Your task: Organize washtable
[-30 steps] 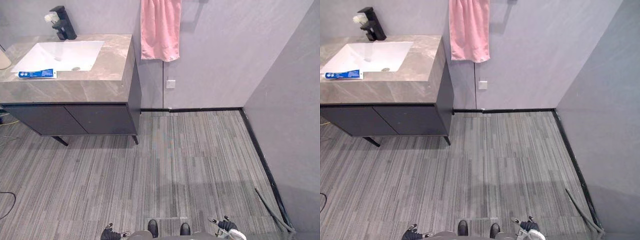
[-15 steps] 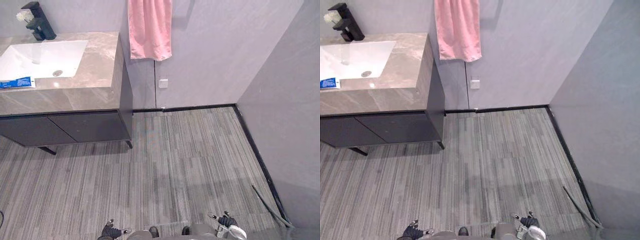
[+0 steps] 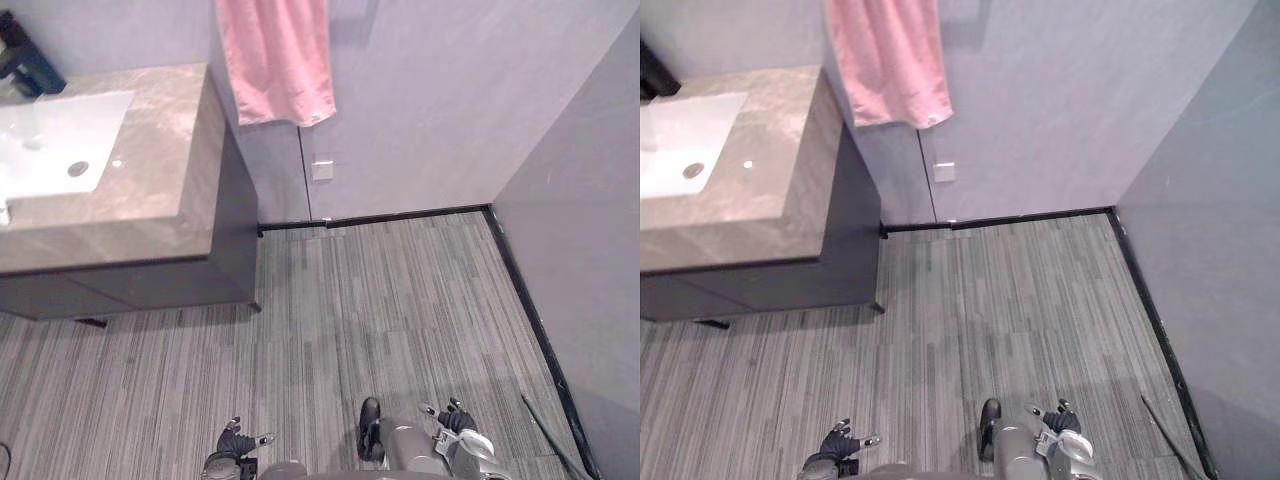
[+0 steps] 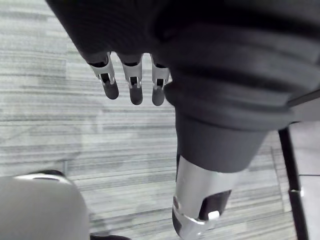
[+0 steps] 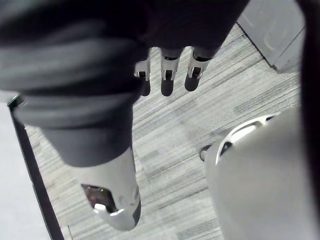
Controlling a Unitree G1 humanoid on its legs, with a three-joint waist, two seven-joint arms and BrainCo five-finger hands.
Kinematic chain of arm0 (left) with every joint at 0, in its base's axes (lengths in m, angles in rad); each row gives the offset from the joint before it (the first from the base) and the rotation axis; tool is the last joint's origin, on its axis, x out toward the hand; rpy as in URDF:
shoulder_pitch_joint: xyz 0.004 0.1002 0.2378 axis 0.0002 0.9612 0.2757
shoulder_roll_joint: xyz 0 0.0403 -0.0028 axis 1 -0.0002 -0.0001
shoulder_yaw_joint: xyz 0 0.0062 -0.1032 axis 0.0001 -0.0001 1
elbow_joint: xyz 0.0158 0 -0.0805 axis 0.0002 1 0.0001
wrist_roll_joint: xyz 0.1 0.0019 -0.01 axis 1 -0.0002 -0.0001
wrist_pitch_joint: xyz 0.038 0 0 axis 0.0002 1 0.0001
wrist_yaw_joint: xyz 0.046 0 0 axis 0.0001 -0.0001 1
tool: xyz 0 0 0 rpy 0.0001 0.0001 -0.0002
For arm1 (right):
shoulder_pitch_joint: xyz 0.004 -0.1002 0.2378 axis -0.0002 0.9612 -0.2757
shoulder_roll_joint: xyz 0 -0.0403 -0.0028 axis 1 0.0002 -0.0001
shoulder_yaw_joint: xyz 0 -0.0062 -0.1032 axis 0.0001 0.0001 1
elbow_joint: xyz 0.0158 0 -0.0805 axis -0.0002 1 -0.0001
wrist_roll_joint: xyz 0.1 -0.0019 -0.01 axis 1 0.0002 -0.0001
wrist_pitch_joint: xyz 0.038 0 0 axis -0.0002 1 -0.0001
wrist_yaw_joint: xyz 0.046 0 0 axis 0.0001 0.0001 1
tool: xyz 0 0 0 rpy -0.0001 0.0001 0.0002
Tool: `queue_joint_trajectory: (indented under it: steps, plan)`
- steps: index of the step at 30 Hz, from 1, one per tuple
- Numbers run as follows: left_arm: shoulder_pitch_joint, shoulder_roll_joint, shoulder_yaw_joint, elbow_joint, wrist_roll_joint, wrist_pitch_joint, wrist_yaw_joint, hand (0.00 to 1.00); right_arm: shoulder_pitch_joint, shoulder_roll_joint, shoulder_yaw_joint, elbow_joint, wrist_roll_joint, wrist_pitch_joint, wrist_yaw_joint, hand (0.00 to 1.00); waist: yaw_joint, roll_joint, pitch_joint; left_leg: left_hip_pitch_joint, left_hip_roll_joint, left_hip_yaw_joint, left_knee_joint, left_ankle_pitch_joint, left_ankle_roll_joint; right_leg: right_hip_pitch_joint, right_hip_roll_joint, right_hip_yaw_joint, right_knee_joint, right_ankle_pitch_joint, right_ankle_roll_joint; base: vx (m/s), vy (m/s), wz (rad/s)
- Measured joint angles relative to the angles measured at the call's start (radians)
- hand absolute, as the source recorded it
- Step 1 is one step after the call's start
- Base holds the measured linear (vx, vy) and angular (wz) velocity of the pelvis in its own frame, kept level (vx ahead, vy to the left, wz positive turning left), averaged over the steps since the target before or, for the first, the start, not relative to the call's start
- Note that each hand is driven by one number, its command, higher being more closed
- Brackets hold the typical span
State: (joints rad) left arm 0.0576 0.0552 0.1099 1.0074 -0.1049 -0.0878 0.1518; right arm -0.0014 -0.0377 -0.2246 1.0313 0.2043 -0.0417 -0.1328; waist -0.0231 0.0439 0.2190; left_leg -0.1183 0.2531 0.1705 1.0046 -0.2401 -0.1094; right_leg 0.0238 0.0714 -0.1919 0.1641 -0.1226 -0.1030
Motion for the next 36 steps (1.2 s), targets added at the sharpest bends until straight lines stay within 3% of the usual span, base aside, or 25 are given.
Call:
queue_joint_trajectory:
  steps: [3, 5, 6, 8, 9, 10, 11, 12, 14, 16, 17, 18, 20, 21, 24, 25, 26, 28, 30, 31, 32, 34, 36]
  plan:
    - [-0.031, -0.007, 0.000, -0.027, -0.011, -0.010, 0.001, 0.00, -0.011, 0.017, -0.005, 0.005, 0.010, 0.002, -0.002, 0.00, 0.031, -0.027, 0.015, -0.123, -0.014, 0.032, -0.152, -0.013, 0.021, 0.087, -0.024, 0.047, -0.066, -0.001, 0.003, 0.35, -0.018, -0.45]
    - [-0.042, -0.005, -0.004, -0.028, -0.011, -0.011, 0.001, 0.00, -0.012, 0.025, -0.011, 0.004, 0.015, 0.002, -0.003, 0.00, 0.038, -0.046, 0.028, -0.147, -0.087, 0.024, -0.357, -0.008, 0.015, 0.125, -0.065, 0.056, -0.089, -0.014, 0.025, 0.34, 0.104, -0.19]
    - [-0.042, -0.004, -0.020, -0.028, -0.011, -0.012, 0.002, 0.00, -0.011, 0.024, -0.012, 0.004, 0.017, 0.002, -0.004, 0.00, 0.037, -0.043, 0.024, -0.147, -0.132, 0.014, -0.520, 0.014, 0.004, 0.140, -0.087, 0.060, -0.102, -0.026, 0.046, 0.33, 0.152, -0.10]
    - [-0.041, -0.014, -0.043, -0.018, -0.011, -0.011, 0.002, 0.00, -0.008, 0.008, -0.011, 0.006, 0.017, 0.003, -0.004, 0.00, 0.038, -0.009, 0.020, -0.142, -0.165, -0.015, -0.733, 0.114, 0.017, 0.165, -0.089, 0.072, -0.116, -0.050, 0.084, 0.35, 0.211, -0.19]
    - [-0.037, -0.025, -0.042, -0.009, -0.013, -0.011, 0.002, 0.00, -0.010, -0.001, -0.010, 0.011, 0.016, 0.005, -0.005, 0.00, 0.040, 0.008, 0.016, -0.132, -0.165, -0.033, -0.767, 0.246, 0.068, 0.176, -0.085, 0.091, -0.115, -0.077, 0.109, 0.36, 0.241, -0.25]
    - [-0.048, -0.016, -0.045, -0.005, -0.015, -0.010, 0.001, 0.00, -0.013, 0.006, -0.008, 0.016, 0.016, 0.007, -0.007, 0.00, 0.039, -0.013, 0.013, -0.123, -0.189, -0.022, -0.753, 0.233, 0.100, 0.189, -0.106, 0.098, -0.108, -0.097, 0.126, 0.36, 0.216, -0.20]
    - [-0.051, 0.006, -0.065, 0.002, -0.013, -0.010, 0.001, 0.00, -0.010, 0.024, -0.002, 0.017, 0.013, 0.007, -0.008, 0.00, 0.040, -0.049, 0.005, -0.115, -0.216, -0.007, -0.752, 0.204, 0.111, 0.183, -0.139, 0.106, -0.080, -0.114, 0.139, 0.37, 0.169, -0.06]
    - [-0.053, 0.014, -0.073, 0.004, -0.011, -0.010, -0.001, 0.00, -0.011, 0.032, -0.003, 0.016, 0.010, 0.006, -0.008, 0.00, 0.040, -0.061, 0.005, -0.109, -0.224, 0.003, -0.750, 0.189, 0.114, 0.182, -0.151, 0.111, -0.061, -0.120, 0.147, 0.37, 0.149, -0.15]
    - [-0.058, 0.020, -0.079, 0.015, -0.011, -0.007, -0.001, 0.00, -0.011, 0.034, -0.006, 0.018, -0.001, 0.006, -0.008, 0.00, 0.044, -0.069, 0.004, -0.072, -0.238, 0.027, -0.729, 0.133, 0.135, 0.145, -0.178, 0.128, 0.070, -0.124, 0.155, 0.41, 0.190, -0.32]
    - [-0.057, 0.021, -0.080, 0.032, -0.011, -0.006, -0.002, 0.00, -0.011, 0.031, -0.010, 0.018, -0.009, 0.005, -0.002, 0.00, 0.047, -0.067, 0.002, -0.012, -0.245, 0.043, -0.725, 0.089, 0.149, 0.056, -0.195, 0.162, 0.337, -0.117, 0.184, 0.37, 0.187, -0.26]
    - [-0.058, 0.030, -0.101, 0.044, -0.010, -0.004, -0.002, 0.00, -0.008, 0.027, -0.012, 0.017, -0.016, 0.005, 0.002, 0.00, 0.033, -0.073, -0.002, 0.027, -0.258, 0.040, -0.724, 0.060, 0.155, -0.019, -0.217, 0.174, 0.533, -0.094, 0.269, 0.30, 0.108, 0.14]
    - [-0.061, 0.035, -0.120, 0.051, -0.010, -0.003, -0.004, 0.00, -0.004, 0.027, -0.020, 0.017, -0.019, 0.004, 0.002, 0.00, 0.034, -0.075, -0.001, 0.067, -0.269, 0.027, -0.719, 0.037, 0.170, -0.074, -0.222, 0.176, 0.688, -0.114, 0.288, 0.38, 0.096, 0.31]
    - [-0.061, 0.030, -0.120, 0.054, -0.010, -0.004, -0.006, 0.00, 0.000, 0.026, -0.037, 0.017, -0.019, 0.006, 0.002, 0.00, 0.035, -0.072, -0.001, 0.132, -0.275, -0.004, -0.737, 0.018, 0.178, -0.141, -0.230, 0.132, 0.787, -0.149, 0.237, 0.55, 0.024, 0.67]
    - [-0.057, 0.025, -0.114, 0.062, -0.010, -0.003, 0.002, 0.00, 0.001, 0.012, -0.036, 0.017, -0.019, 0.005, 0.003, 0.00, 0.033, -0.057, 0.007, 0.212, -0.262, -0.056, -0.794, 0.017, 0.180, -0.216, -0.211, 0.061, 0.728, -0.195, 0.169, 0.60, -0.105, 1.04]
    - [-0.055, 0.014, -0.083, 0.061, -0.010, -0.003, 0.003, 0.00, 0.002, 0.012, -0.036, 0.006, -0.016, -0.001, 0.003, 0.00, 0.026, -0.049, 0.009, 0.263, -0.214, -0.119, -0.823, 0.007, 0.162, -0.292, -0.141, 0.089, 0.446, -0.175, 0.166, 0.41, -0.184, 0.87]
    - [-0.041, 0.019, -0.075, 0.060, -0.010, -0.003, 0.003, 0.00, 0.007, 0.016, -0.032, 0.006, -0.015, 0.000, 0.003, 0.00, 0.014, -0.065, 0.001, 0.273, -0.216, -0.145, -0.831, -0.006, 0.124, -0.286, -0.127, 0.129, 0.266, -0.088, 0.171, 0.34, -0.232, 0.83]
    - [-0.036, 0.025, -0.074, 0.062, -0.009, -0.003, 0.003, 0.00, 0.018, 0.023, -0.034, 0.007, -0.008, -0.001, 0.004, 0.00, 0.009, -0.083, -0.009, 0.281, -0.222, -0.174, -0.833, -0.023, 0.094, -0.277, -0.133, 0.140, 0.222, 0.055, 0.129, 0.41, -0.273, 0.68]
    - [-0.031, -0.018, -0.042, 0.065, -0.010, -0.003, 0.005, 0.00, 0.015, 0.005, -0.046, 0.019, -0.008, 0.001, 0.004, 0.00, 0.031, -0.022, -0.031, 0.292, -0.166, -0.195, -0.838, -0.027, 0.077, -0.270, -0.089, 0.117, 0.239, 0.002, 0.103, 0.37, -0.254, 0.21]
    - [-0.032, -0.034, -0.019, 0.063, -0.010, -0.003, 0.004, 0.00, 0.015, 0.002, -0.052, 0.023, -0.006, 0.001, 0.002, 0.00, 0.031, -0.008, -0.038, 0.283, -0.148, -0.197, -0.807, -0.012, 0.050, -0.253, -0.080, 0.090, 0.231, -0.022, 0.090, 0.29, -0.200, 0.32]
    - [-0.033, -0.039, 0.007, 0.060, -0.010, -0.003, 0.003, 0.00, 0.018, 0.000, -0.052, 0.022, -0.005, 0.000, 0.002, 0.00, 0.027, -0.003, -0.038, 0.247, -0.125, -0.200, -0.707, -0.018, 0.034, -0.208, -0.070, 0.061, 0.202, -0.028, 0.076, 0.36, -0.251, 0.79]
    - [-0.037, -0.044, 0.037, 0.042, -0.010, -0.003, 0.002, 0.00, 0.030, 0.002, -0.048, 0.011, -0.002, 0.001, 0.002, 0.00, 0.021, -0.009, -0.032, 0.166, -0.091, -0.196, -0.507, -0.025, -0.003, -0.141, -0.061, 0.024, 0.155, -0.035, 0.068, 0.28, -0.204, 0.81]
    - [-0.033, -0.054, 0.056, -0.002, -0.010, -0.004, 0.002, 0.00, 0.047, 0.004, -0.041, 0.003, 0.002, 0.000, 0.002, 0.00, 0.041, -0.008, -0.033, 0.069, -0.036, -0.129, -0.258, -0.026, -0.009, -0.052, -0.045, -0.019, 0.108, -0.038, 0.054, 0.27, -0.162, 0.56]
    - [-0.034, -0.056, 0.048, -0.021, -0.010, -0.005, 0.002, 0.00, 0.047, 0.011, -0.042, 0.003, 0.014, -0.001, 0.002, 0.00, 0.042, -0.024, -0.028, 0.027, -0.007, -0.038, -0.240, -0.028, -0.005, 0.011, -0.048, -0.037, 0.059, -0.038, 0.053, 0.21, -0.077, 0.29]
